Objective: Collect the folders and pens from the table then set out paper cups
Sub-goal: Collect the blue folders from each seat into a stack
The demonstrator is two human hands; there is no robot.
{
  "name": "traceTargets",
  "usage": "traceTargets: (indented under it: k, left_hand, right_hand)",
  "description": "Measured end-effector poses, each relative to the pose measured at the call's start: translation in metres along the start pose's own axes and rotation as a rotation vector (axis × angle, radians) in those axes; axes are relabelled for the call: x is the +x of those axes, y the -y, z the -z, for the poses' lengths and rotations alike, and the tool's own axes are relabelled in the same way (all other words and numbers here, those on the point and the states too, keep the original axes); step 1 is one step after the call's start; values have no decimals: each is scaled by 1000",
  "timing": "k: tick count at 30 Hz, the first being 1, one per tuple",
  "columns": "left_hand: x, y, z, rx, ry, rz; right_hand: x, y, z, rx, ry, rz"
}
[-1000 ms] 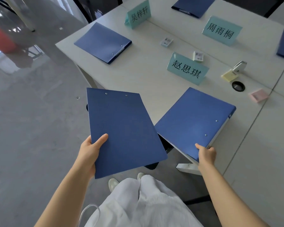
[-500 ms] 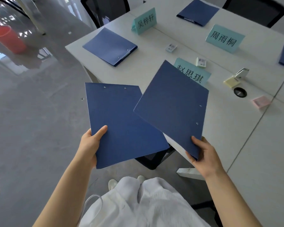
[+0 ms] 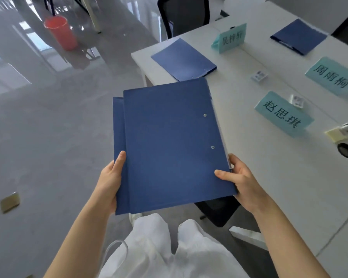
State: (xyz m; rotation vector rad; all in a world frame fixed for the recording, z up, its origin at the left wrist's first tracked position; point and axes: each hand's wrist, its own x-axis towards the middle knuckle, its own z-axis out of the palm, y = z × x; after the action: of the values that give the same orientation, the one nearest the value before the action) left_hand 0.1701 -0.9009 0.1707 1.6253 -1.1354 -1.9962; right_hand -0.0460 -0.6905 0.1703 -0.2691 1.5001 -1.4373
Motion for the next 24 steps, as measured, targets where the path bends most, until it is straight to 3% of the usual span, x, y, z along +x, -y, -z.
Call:
traceTargets:
  k: [15, 24]
  left_hand:
    - [102, -109, 150, 50, 73, -20]
    - [174, -169, 166, 55, 64, -33]
  right_hand:
    - [127, 8, -206, -66, 88, -82]
    - [216, 22, -236, -429, -23, -168]
